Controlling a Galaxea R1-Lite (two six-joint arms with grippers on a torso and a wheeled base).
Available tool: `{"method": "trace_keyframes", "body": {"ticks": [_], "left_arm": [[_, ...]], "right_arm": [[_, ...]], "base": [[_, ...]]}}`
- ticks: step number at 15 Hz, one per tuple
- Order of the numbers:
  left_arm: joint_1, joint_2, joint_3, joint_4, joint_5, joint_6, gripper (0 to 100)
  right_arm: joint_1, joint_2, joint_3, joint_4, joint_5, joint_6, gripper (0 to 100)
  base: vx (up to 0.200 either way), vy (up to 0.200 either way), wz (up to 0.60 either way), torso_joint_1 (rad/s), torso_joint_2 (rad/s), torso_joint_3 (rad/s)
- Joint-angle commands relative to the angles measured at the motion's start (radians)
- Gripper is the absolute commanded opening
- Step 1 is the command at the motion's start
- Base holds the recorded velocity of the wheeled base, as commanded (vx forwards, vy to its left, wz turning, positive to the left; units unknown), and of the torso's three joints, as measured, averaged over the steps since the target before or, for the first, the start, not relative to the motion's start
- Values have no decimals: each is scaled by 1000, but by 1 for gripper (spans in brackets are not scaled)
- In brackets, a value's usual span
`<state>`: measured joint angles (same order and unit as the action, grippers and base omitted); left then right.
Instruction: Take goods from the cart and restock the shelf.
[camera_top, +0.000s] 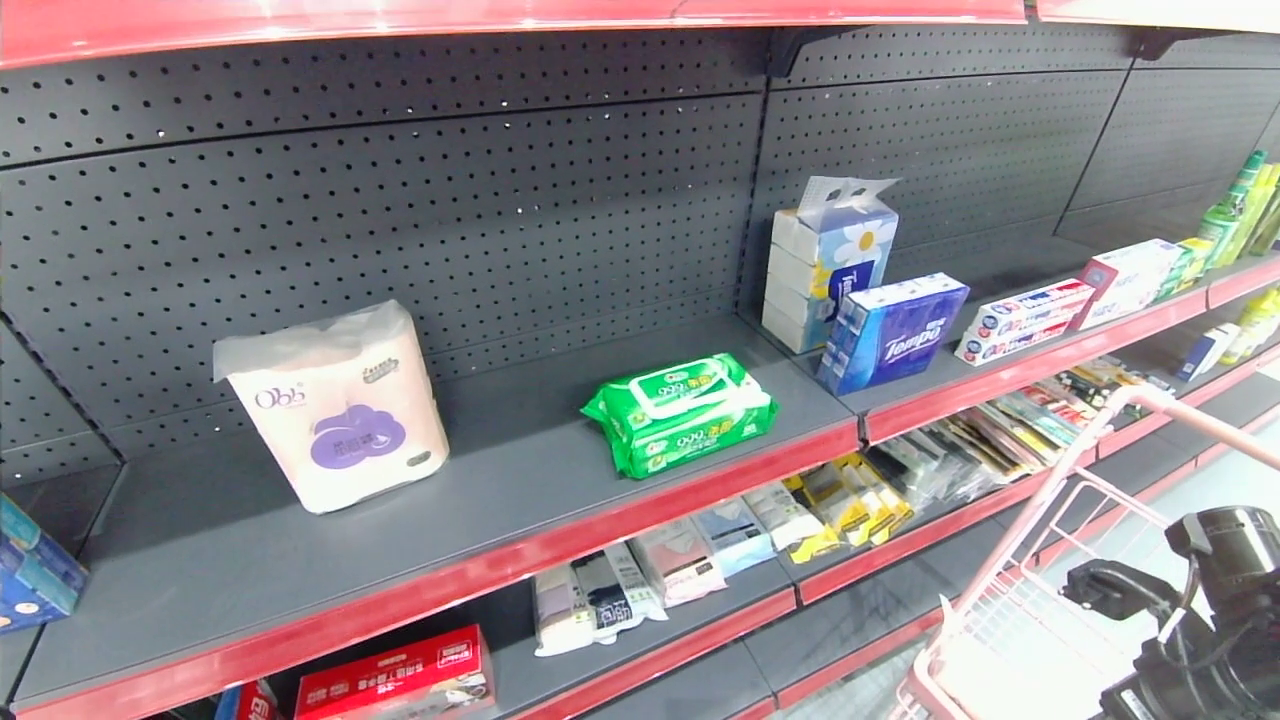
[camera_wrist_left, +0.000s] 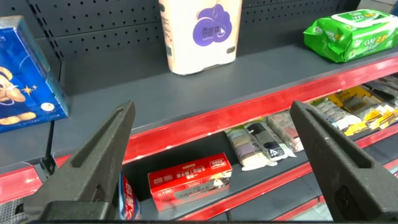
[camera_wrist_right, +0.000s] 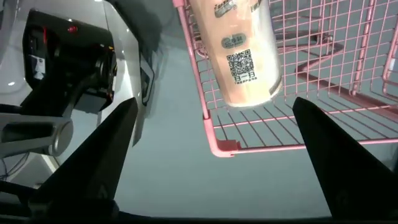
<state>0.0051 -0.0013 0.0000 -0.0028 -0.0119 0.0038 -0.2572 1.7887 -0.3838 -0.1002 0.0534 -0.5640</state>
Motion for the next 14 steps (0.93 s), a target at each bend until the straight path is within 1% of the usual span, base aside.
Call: {"method": "trace_keyframes", "body": {"ticks": [1, 7, 14], "left_arm": [[-1, 1, 0, 0, 0, 1, 100], [1, 1, 0, 0, 0, -1, 100], [-1, 1, 0, 0, 0, 1, 100]], "right_arm": [[6, 1, 0, -9, 0, 0, 100], [15, 3, 0, -19, 0, -2, 100], [7, 11, -1, -47, 0, -4, 100]], "base": [[0, 0, 0, -105, 198, 105], [0, 0, 0, -115, 245, 135], [0, 0, 0, -154, 336, 181]]}}
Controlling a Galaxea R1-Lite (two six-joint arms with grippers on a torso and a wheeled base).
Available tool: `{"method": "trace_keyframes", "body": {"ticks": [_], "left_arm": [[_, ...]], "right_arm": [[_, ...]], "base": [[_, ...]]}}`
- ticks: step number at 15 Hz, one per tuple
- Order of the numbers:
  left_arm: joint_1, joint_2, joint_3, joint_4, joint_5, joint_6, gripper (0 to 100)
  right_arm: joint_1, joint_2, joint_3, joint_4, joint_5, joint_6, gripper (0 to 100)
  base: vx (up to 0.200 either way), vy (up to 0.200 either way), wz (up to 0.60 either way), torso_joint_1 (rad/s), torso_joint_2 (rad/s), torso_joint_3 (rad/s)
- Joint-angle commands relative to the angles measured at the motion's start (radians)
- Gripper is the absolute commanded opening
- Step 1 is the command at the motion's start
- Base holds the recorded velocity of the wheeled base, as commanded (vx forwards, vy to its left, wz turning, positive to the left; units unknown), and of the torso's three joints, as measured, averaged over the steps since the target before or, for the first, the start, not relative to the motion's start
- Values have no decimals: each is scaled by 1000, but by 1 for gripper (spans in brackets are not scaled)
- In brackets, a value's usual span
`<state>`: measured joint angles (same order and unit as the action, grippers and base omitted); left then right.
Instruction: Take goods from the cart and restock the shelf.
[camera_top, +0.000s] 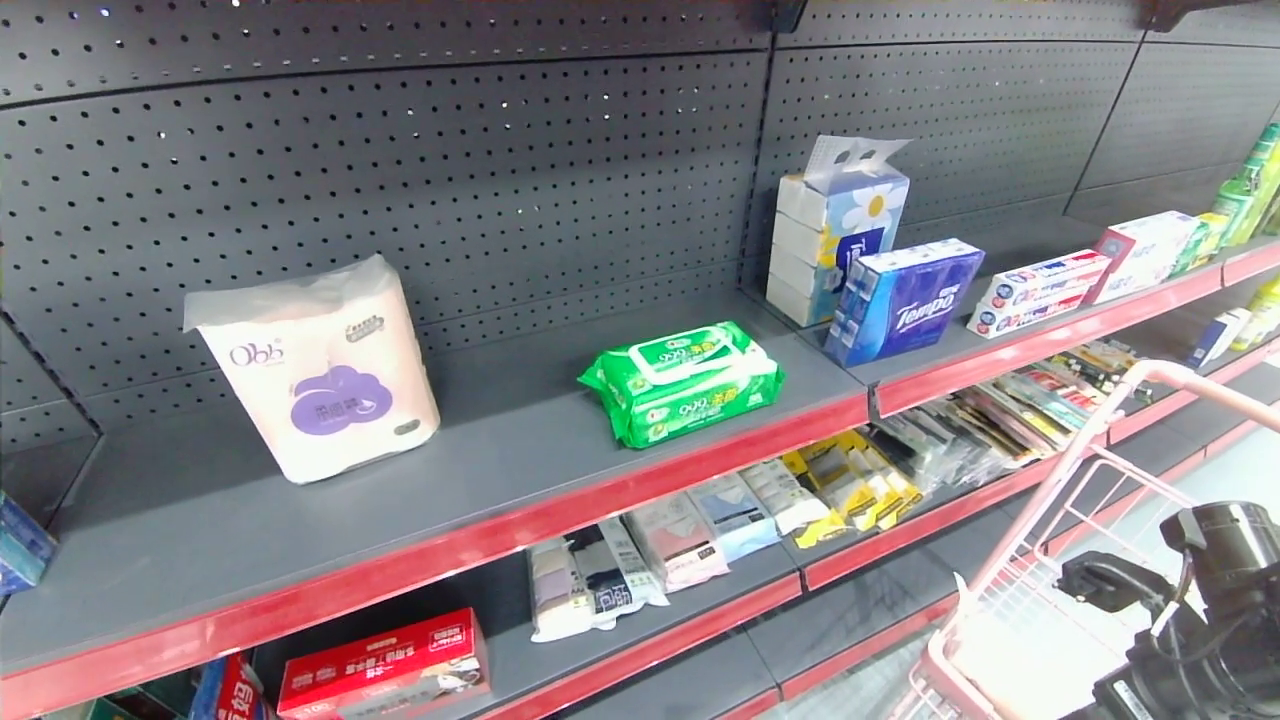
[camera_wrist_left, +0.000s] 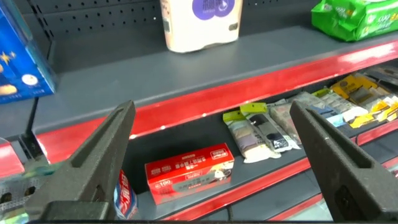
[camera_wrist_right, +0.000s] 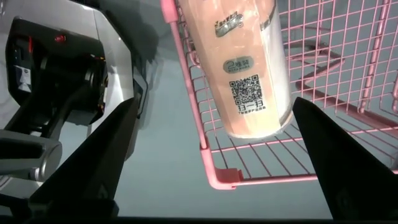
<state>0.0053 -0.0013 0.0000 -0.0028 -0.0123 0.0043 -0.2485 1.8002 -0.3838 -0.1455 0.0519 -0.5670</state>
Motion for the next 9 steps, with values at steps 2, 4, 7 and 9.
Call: {"method": "trace_keyframes", "body": {"ticks": [2, 4, 7, 9], "left_arm": [[1, 1, 0, 0, 0, 0, 100], [1, 1, 0, 0, 0, 0, 100], [1, 1, 0, 0, 0, 0, 100], [1, 1, 0, 0, 0, -1, 100]], "right_arm": [[-3, -1, -1, -3, 0, -1, 100], [0, 5, -3, -3, 0, -2, 100], [2, 16, -6, -43, 0, -4, 100], [-8, 19, -13, -52, -9, -13, 100]], "base": [[0, 0, 0, -158, 337, 178], [0, 0, 0, -146, 349, 188], [0, 0, 0, -152, 351, 190], [0, 0, 0, -161, 364, 200]]}}
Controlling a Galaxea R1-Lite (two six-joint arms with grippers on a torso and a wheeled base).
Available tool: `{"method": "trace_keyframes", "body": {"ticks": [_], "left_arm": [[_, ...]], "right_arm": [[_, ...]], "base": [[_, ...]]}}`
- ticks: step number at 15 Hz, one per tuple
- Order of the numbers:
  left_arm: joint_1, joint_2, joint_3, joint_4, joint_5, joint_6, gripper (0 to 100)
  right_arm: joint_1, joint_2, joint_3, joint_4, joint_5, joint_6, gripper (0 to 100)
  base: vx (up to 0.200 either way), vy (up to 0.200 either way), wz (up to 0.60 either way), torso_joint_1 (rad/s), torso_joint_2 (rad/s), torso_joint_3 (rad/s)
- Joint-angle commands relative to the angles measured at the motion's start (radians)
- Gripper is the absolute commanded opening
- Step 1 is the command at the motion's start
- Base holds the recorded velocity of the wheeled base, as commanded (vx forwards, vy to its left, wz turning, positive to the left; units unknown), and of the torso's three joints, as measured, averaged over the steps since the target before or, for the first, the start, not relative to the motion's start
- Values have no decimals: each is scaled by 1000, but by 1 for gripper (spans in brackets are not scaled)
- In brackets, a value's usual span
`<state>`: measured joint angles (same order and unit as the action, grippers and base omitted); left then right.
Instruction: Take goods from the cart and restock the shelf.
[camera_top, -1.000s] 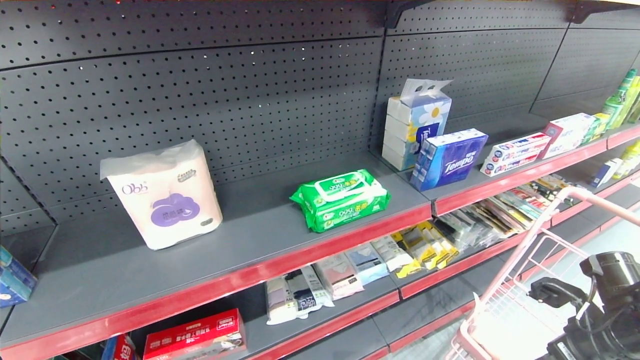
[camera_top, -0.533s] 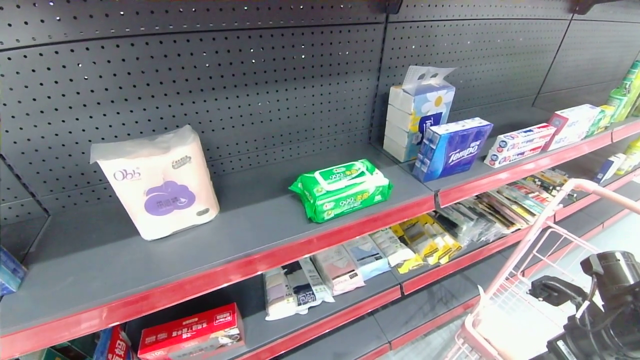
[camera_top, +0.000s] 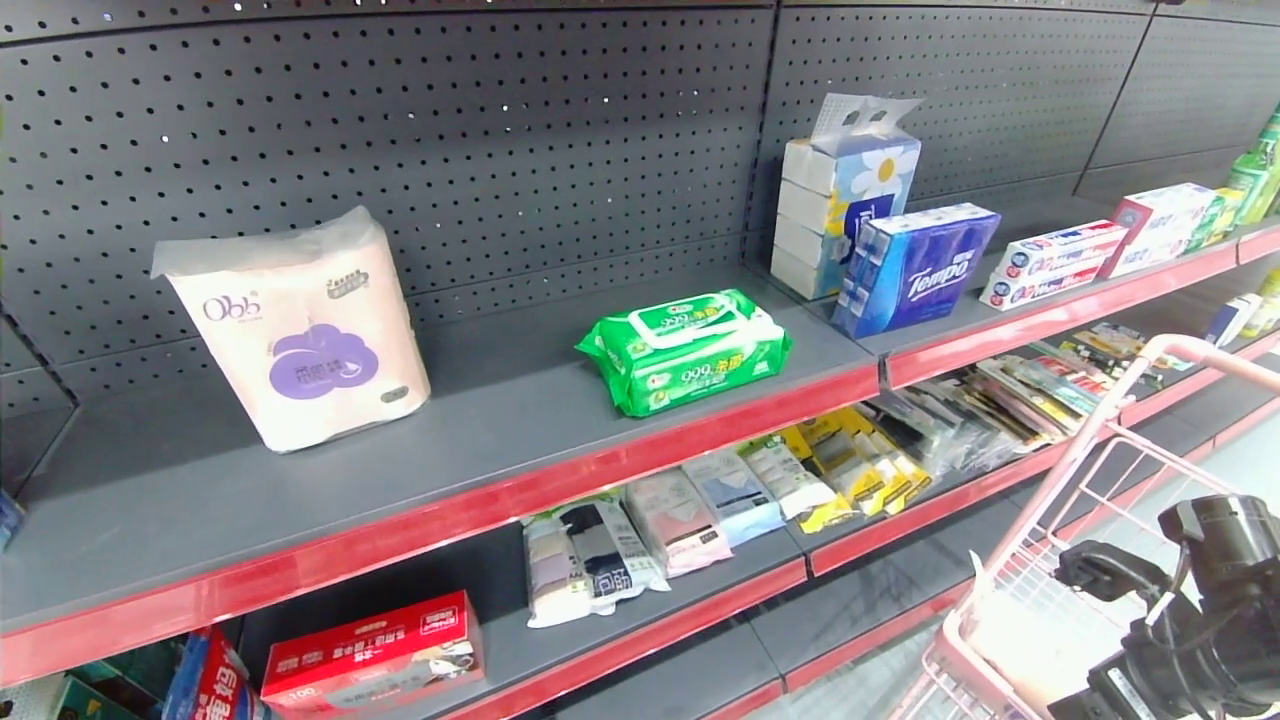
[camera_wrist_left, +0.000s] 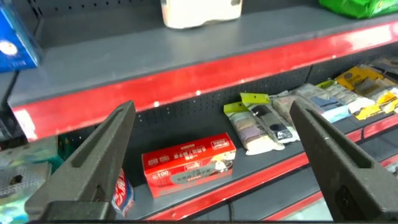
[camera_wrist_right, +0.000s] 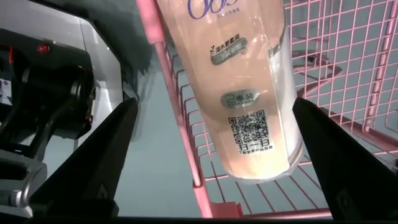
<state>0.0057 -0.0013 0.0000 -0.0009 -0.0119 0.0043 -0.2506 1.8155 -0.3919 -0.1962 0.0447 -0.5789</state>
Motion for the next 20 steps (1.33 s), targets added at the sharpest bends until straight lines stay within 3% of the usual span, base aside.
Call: {"method": "trace_keyframes", "body": {"ticks": [1, 8, 15, 20], "left_arm": [[0, 1, 0, -2, 0, 0, 100], [-1, 1, 0, -2, 0, 0, 100], [-1, 1, 0, -2, 0, 0, 100], [0, 1, 0, -2, 0, -1, 100]], "right_arm": [[-16, 5, -5, -2, -5, -18, 100], [-47, 33, -13, -8, -5, -39, 100], [-81, 47, -31, -34, 3, -42, 100], [-137, 42, -70, -34, 124, -94, 100]], "base": [[0, 0, 0, -85, 207, 95], [0, 0, 0, -8, 19, 10], [0, 0, 0, -161, 368, 204], [0, 0, 0, -27, 65, 39]]}}
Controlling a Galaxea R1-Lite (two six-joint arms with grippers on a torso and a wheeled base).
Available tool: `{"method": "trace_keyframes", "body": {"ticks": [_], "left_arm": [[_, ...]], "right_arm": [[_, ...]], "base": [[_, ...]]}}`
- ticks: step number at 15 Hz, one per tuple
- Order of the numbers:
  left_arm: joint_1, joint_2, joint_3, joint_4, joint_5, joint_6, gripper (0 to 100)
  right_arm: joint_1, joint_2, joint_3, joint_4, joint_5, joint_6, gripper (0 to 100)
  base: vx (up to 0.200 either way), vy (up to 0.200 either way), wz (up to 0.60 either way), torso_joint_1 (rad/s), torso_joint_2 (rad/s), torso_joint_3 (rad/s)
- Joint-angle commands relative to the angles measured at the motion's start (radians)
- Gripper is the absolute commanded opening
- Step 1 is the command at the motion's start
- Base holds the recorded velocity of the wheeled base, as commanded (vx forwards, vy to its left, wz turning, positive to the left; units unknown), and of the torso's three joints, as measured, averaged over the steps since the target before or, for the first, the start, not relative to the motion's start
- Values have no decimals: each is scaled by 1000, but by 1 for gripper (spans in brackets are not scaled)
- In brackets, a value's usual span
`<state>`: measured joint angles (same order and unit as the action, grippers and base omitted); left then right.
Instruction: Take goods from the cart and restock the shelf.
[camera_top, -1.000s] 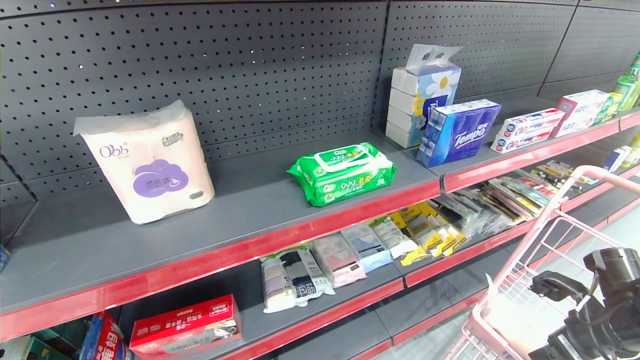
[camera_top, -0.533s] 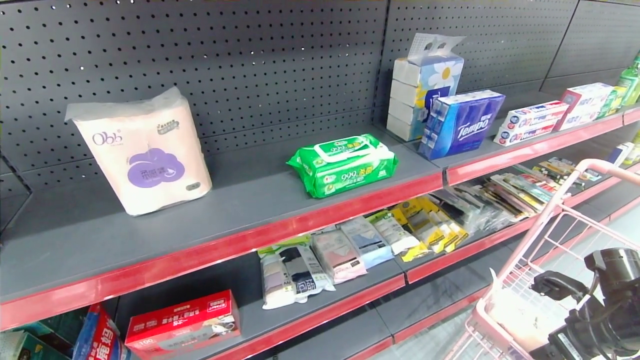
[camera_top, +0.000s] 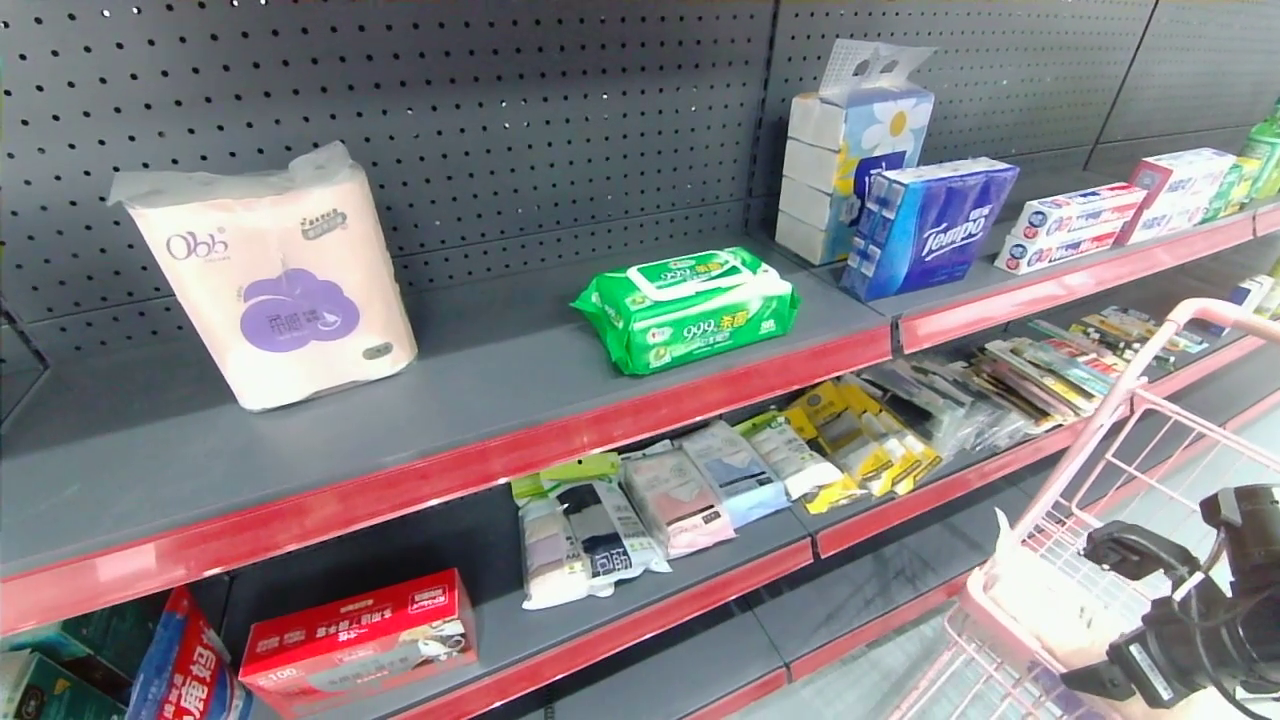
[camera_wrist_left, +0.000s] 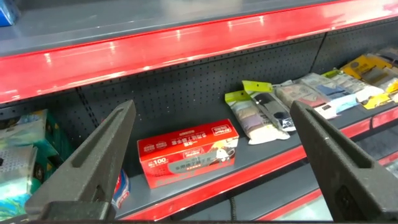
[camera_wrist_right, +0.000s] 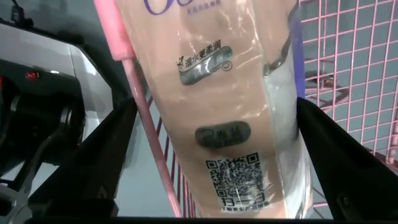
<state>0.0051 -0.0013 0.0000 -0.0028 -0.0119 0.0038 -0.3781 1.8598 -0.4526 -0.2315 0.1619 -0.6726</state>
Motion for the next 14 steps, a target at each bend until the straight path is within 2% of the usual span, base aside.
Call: {"method": "trace_keyframes", "body": {"ticks": [1, 3, 9, 14], "left_arm": [[-1, 1, 0, 0, 0, 1, 100], [1, 1, 0, 0, 0, 1, 100], [-1, 1, 0, 0, 0, 1, 100], [-1, 1, 0, 0, 0, 1, 100]], "right_arm": [[-15, -11, -21, 11, 28, -1, 100], [-25, -34, -25, 14, 57, 2, 100], [-61, 35, -51, 12, 48, -2, 100], [-110, 114, -94, 11, 51, -90, 100]], "base": [[0, 0, 0, 0, 0, 0], [0, 0, 0, 0, 0, 0], [0, 0, 0, 0, 0, 0], [0, 0, 0, 0, 0, 0]]}}
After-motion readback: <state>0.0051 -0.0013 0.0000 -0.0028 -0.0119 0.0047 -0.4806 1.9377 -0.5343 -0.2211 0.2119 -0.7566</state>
